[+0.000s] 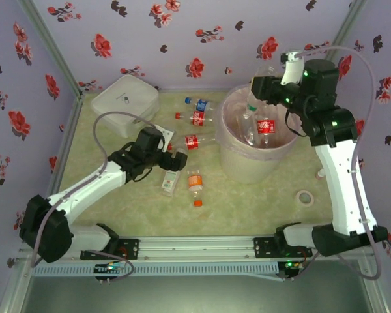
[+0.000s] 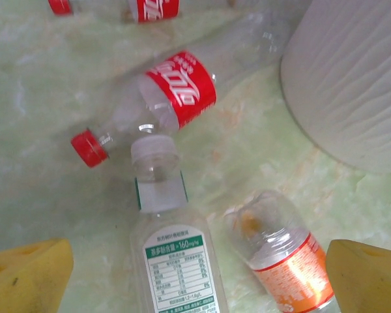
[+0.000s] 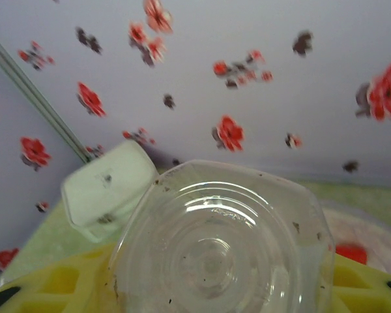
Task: Put the plastic bottles in the bin
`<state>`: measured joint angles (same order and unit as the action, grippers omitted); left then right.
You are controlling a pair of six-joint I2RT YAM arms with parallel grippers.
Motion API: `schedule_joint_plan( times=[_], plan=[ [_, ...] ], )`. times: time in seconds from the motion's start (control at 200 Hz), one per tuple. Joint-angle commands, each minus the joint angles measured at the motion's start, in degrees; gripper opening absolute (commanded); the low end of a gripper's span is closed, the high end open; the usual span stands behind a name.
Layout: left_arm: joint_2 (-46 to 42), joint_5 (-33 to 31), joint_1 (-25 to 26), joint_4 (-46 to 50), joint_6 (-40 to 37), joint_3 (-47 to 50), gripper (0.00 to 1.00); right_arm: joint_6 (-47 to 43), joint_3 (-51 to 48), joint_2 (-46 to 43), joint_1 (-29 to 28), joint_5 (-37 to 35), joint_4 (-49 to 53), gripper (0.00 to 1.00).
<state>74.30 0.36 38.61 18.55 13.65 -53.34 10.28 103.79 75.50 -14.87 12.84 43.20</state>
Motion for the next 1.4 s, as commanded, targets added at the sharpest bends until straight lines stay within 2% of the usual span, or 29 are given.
schedule_joint_plan(
  times=[0.0,0.345,0.61,0.87,1.245,1.4],
  plan=[
    [2.4,-2.2,1.0,1.5,0.9,0.8,1.00,-1.8,1.6,2.7,0.3,-3.0,8.5,0.16],
    [7.5,-4.3,2.6,2.2,0.4,0.7,1.00,-1.4,0.0,11.0,0.3,-1.7,14.0,0.14],
    [7.9,-4.3,3.0,1.7,0.7,0.7,1.00,-0.5,5.1,5.6,0.8,2.0,11.9,0.14],
    [7.4,-4.2,3.0,3.2,-0.3,-0.5,1.00,-0.4,9.2,6.8,0.8,2.2,18.4,0.14],
    [5.1,-4.2,3.0,3.6,0.0,1.7,0.99,1.3,5.2,16.6,0.7,0.7,25.8,0.16],
    [5.5,-4.2,3.0,2.5,0.5,2.3,0.98,2.4,-0.3,19.1,0.7,0.6,21.7,0.15]
  ],
)
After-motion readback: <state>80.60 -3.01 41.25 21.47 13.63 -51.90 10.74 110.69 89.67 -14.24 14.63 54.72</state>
